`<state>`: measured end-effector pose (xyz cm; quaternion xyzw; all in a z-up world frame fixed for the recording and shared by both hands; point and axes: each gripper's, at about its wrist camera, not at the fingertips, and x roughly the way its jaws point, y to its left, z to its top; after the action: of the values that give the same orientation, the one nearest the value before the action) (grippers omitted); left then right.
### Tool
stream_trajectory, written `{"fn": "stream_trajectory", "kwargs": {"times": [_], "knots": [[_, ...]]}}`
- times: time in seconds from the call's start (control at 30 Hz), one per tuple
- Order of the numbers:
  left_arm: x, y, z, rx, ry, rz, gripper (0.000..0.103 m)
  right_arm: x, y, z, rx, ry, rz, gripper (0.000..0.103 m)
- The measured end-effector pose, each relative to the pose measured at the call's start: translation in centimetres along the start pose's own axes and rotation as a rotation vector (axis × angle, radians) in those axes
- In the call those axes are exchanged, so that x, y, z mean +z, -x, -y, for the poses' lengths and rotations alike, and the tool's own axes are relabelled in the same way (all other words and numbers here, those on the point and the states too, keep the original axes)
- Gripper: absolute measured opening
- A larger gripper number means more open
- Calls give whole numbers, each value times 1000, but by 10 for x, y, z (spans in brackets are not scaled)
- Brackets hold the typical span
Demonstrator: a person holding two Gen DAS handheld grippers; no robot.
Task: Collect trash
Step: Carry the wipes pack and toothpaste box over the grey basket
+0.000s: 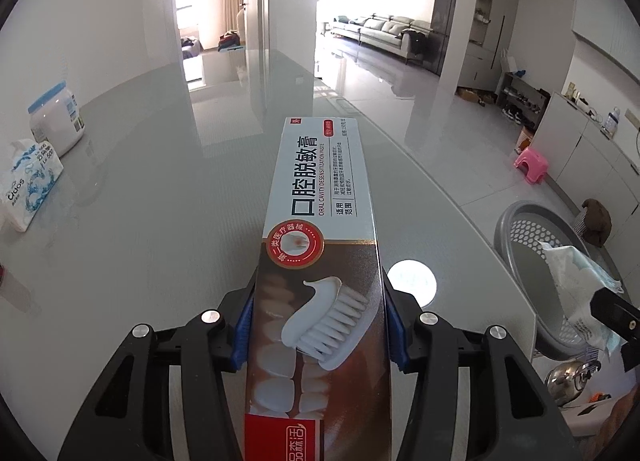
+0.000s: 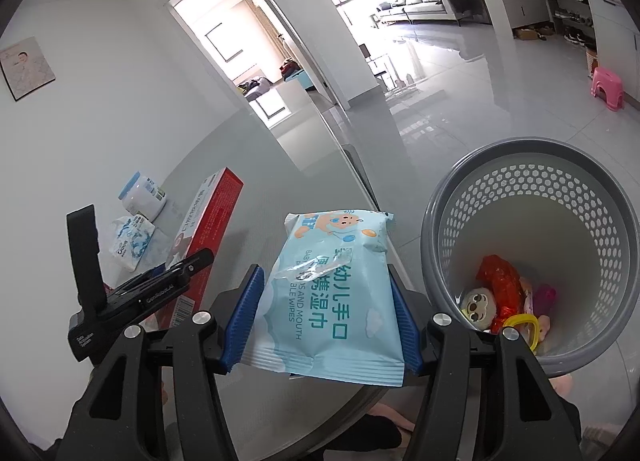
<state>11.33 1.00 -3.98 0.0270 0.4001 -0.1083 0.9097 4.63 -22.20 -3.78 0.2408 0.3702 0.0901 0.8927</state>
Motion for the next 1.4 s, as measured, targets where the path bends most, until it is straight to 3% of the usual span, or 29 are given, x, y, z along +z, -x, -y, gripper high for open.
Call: {"fn": "stream_trajectory", "kwargs": {"times": [0.33,0.8,1.3,1.4], "knots": [[1,17,73,-117,-88,27,50,-5,26,51,-72,-69,44,58],[-2,-4,189,-280,-211,-24,50,-5,64,144,-230,-184,115,58],[-10,-30,237,-327,-241,-81,51,8,49,172,-220,-200,85,58],[-9,-31,238,-334,-230,-90,52,6,51,169,-203,-193,93,64]]}}
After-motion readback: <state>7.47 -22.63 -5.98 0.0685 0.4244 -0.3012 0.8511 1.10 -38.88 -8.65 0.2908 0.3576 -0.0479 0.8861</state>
